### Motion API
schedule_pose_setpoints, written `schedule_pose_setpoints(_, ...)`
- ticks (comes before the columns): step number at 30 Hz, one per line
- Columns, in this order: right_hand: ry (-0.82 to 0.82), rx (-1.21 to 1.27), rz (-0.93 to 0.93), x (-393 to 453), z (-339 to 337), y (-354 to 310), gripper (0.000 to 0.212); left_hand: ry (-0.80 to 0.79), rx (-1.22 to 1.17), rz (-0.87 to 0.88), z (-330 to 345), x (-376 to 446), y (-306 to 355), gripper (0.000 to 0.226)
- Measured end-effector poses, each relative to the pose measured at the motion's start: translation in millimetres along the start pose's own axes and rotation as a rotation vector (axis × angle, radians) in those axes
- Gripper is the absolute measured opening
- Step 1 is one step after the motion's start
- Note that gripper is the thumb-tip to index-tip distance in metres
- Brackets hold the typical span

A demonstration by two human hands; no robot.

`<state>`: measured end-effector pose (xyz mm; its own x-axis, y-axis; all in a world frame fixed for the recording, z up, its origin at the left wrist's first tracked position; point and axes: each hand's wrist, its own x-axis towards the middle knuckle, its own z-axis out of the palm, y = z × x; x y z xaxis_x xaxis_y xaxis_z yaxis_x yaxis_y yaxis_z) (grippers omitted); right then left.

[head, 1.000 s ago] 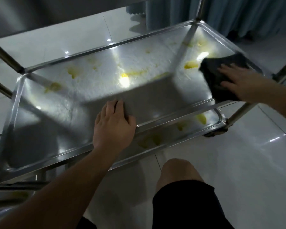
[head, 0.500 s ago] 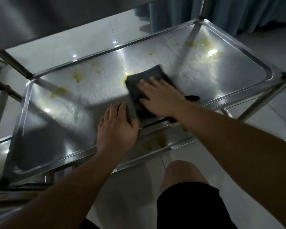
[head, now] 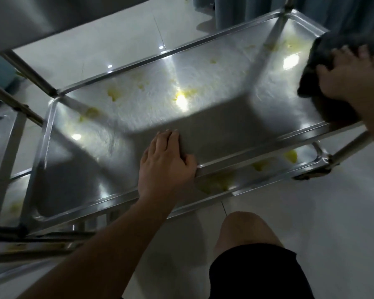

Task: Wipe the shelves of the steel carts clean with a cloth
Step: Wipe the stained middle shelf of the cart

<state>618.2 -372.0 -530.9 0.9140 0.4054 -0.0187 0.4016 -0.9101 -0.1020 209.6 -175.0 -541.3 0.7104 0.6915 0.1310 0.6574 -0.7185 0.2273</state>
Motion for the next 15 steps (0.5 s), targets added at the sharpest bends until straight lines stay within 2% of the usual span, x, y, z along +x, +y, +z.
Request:
schedule_pose_setpoints(2, 0.002, 0.068, 0.088, -6.3, 2.0, -27.4, 0.089, 0.004, 0.006, -0.003, 1.3, 0.2, -1.8, 0.072)
schedule_pose_setpoints(4, -0.021, 0.108, 0.037, -23.7, 0.5, -70.7, 0.088, 0.004, 0.017, -0.002, 2.1, 1.0, -1.8, 0.071)
schedule_pose_setpoints(6, -0.048, 0.095, -0.193, -48.2, 2.2, -115.7, 0.083, 0.009, 0.017, -0.006, 2.5, 0.6, -2.5, 0.07)
schedule_pose_setpoints(9, -0.109, -0.008, -0.651, -75.5, 5.5, -158.7, 0.077, 0.013, 0.014, 0.002, 3.3, -1.0, -3.7, 0.069)
schedule_pose_setpoints(11, -0.138, -0.041, -0.784, -74.3, 3.8, -154.8, 0.078, 0.016, 0.014, 0.005, 4.7, -0.4, -4.7, 0.068)
schedule_pose_setpoints(13, -0.118, -0.039, -0.753, -59.9, -1.9, -132.9, 0.08, 0.021, 0.009, 0.0, 5.4, 0.5, -4.7, 0.068)
schedule_pose_setpoints(15, -0.072, -0.038, -0.594, -35.6, -5.9, -96.9, 0.078, 0.02, 0.011, -0.002, 4.1, -0.2, -2.5, 0.068)
